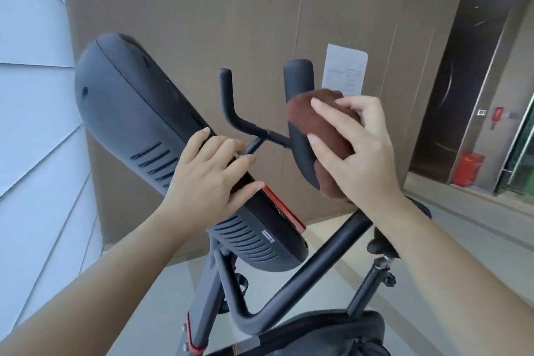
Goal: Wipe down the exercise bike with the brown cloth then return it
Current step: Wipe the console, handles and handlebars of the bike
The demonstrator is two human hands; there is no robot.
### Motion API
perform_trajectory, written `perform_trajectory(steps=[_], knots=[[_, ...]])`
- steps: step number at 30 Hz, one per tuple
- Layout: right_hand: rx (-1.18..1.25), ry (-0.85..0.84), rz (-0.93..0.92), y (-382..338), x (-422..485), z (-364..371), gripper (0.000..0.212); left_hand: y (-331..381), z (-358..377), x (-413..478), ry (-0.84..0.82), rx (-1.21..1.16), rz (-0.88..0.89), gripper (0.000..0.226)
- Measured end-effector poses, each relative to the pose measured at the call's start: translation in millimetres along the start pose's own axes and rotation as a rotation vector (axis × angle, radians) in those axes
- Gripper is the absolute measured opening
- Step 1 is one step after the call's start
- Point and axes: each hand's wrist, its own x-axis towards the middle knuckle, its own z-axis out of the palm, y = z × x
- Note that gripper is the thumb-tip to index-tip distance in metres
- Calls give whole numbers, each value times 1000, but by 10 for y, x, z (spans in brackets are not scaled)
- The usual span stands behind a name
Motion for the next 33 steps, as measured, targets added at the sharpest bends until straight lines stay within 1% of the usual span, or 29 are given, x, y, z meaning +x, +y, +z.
perform_trajectory(steps=[1, 3, 5, 10, 12, 14, 15, 17, 18, 19, 22, 26, 28, 29, 30, 31, 33], knots=[[-21, 46, -14, -52, 132, 62, 37, -6, 4, -15, 14, -6, -8, 43], [-108, 60, -50, -138, 287, 173, 36, -17, 18, -36, 33, -4, -6, 44], [-213, 25, -90, -154, 203, 227, 37, -30, 39, -48, 48, 6, 8, 41], [-338, -116, -124, -75, -480, 119, 45, -62, 72, -78, 51, 28, 29, 26], [-295, -160, -91, -84, -565, 44, 45, -63, 71, -85, 54, 30, 38, 23], [-152, -121, -16, -134, -454, -8, 41, -63, 64, -84, 60, 39, 42, 20], [-110, -57, 3, -164, -329, -10, 40, -62, 62, -82, 62, 41, 43, 19], [-106, 91, -11, -220, -8, 57, 37, -62, 59, -77, 64, 45, 43, 18], [-119, 127, -21, -262, 137, 117, 36, -62, 57, -76, 62, 45, 42, 18], [-146, 122, -21, -301, 236, 181, 37, -65, 57, -75, 60, 45, 42, 18], [-302, 8, -79, -302, 170, 287, 38, -72, 58, -76, 47, 41, 50, 17], [-392, -119, -146, -123, -368, 180, 46, -82, 47, -80, 23, 34, 67, 19], [-453, -223, -176, -68, -625, 89, 50, -83, 34, -79, 8, 27, 68, 20], [-453, -259, -178, -46, -699, 30, 50, -80, 29, -76, 1, 25, 68, 20], [-419, -261, -166, -33, -714, -23, 48, -77, 25, -75, -7, 25, 68, 20], [-349, -228, -133, -34, -672, -61, 45, -73, 21, -74, -15, 26, 67, 20], [-169, -80, -51, -70, -418, -69, 39, -65, 22, -67, -23, 33, 60, 19]])
